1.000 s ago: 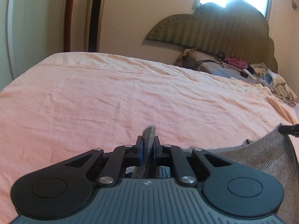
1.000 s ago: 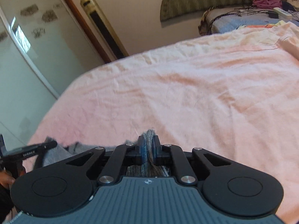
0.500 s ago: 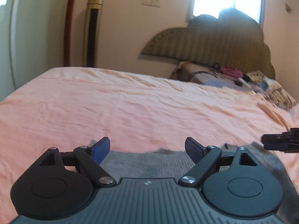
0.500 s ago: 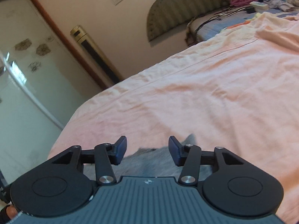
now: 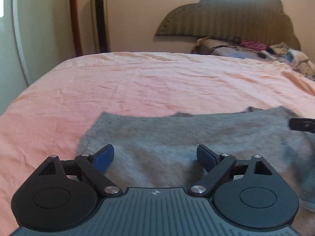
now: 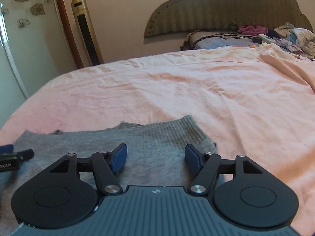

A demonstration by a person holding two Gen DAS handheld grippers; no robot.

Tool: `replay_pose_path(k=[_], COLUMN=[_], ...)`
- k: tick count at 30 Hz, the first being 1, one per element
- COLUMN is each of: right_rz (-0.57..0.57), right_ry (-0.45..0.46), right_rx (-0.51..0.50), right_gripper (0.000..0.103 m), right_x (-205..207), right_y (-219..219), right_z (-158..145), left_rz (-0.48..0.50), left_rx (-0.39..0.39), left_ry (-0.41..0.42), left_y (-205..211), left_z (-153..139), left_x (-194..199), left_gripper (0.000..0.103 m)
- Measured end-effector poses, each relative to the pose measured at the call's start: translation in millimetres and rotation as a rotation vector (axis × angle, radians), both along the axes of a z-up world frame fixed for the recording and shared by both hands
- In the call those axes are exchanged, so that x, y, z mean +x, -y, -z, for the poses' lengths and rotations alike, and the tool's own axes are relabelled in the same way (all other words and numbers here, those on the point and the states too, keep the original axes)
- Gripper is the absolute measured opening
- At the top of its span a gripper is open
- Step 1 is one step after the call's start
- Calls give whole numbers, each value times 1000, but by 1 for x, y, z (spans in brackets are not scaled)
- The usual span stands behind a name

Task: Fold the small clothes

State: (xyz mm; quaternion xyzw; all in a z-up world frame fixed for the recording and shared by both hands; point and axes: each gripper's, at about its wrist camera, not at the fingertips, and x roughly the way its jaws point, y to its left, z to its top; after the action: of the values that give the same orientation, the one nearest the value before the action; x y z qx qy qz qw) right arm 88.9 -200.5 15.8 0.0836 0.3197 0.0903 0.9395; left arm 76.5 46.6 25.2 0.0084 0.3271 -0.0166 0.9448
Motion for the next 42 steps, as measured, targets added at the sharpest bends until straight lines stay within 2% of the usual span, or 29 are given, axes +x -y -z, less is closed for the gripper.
replay_pose_path(k=[2,3,4,5,6,7,9,11,13,14,15,16,17,18,19,21,24,27,28,29,32,34,36,37,38,39,40,41,42], right_rz=[-106,-128,-138,-151,-138,-104,-61,-31,-77,-111,-131,-138,-180,-168,-135,-87,-61,54,98,135,145,128,136,148,148,150,150,145,132], right_ry=[35,16,-20,-2,-4,-36,-59,-70,-48,-41,-65,-87,-4,-27,-57,-72,-73,-164,-205,-238,-195,-196,-201,-186,-201,-220,-252,-269,-262], right_rx=[-28,-77,-145,-199,-184,-115,-163,-156,-108,-102,-129,-193,-226,-195,-214,-217,24,238,295,354,416,487,583,596,604,604,606,606,599], right_gripper=[75,84,85,89,99,98,93,89,93,97,103,103,103,103,99,94,102,102,101,100,103,101,94,86,77,45,18,15,15], right_x=[-22,-26,-26,-29,-28,-22,-20,-33,-49,-55,-55,-54,-65,-64,-65,-81,-128,-176,-186,-194,-199,-182,-163,-157,-148,-143,-138,-135,-136], right_y=[-19,-28,-35,-35,-28,-15,-10,-13,-23,-29,-35,-39,-37,-30,-26,-15,24,70,81,90,88,79,75,72,71,70,69,69,68], right_z=[-5,0,11,23,26,22,14,1,-6,-3,7,22,26,22,14,-5,-27,-14,-6,6,13,15,26,27,29,31,35,38,40], left_rz=[48,61,58,40,26,14,-26,4,37,39,44,19,-19,-61,-92,-141,-213,-332,-333,-329,-297,-315,-341,-365,-376,-381,-390,-392,-386], left_rx=[99,132,84,51,52,67,76,29,65,72,68,42,35,30,4,-155,-467,-712,-776,-825,-913,-918,-882,-839,-793,-744,-704,-693,-700], left_ry=[-11,18,3,-30,-50,-64,-85,-67,-86,-20,-7,-29,-51,-54,-34,11,-7,-64,-31,-17,-19,-8,4,4,-9,-32,-60,-84,-88], left_y=[17,19,11,2,-3,-6,-7,-4,7,8,6,0,-5,-11,-19,-46,-83,-108,-112,-115,-113,-107,-99,-96,-93,-91,-91,-94,-98], left_z=[14,24,23,20,18,14,2,-2,14,21,24,20,13,4,-6,-19,-11,16,22,25,31,32,30,28,27,27,30,33,35], left_x=[-14,-18,-15,-8,-5,-5,-15,-31,-39,-46,-48,-49,-51,-58,-71,-108,-165,-207,-215,-216,-192,-174,-160,-156,-153,-150,-147,-146,-147], left_gripper=[93,93,94,98,99,99,97,98,98,98,98,98,98,98,98,98,98,98,99,102,103,103,100,89,64,48,20,7,6])
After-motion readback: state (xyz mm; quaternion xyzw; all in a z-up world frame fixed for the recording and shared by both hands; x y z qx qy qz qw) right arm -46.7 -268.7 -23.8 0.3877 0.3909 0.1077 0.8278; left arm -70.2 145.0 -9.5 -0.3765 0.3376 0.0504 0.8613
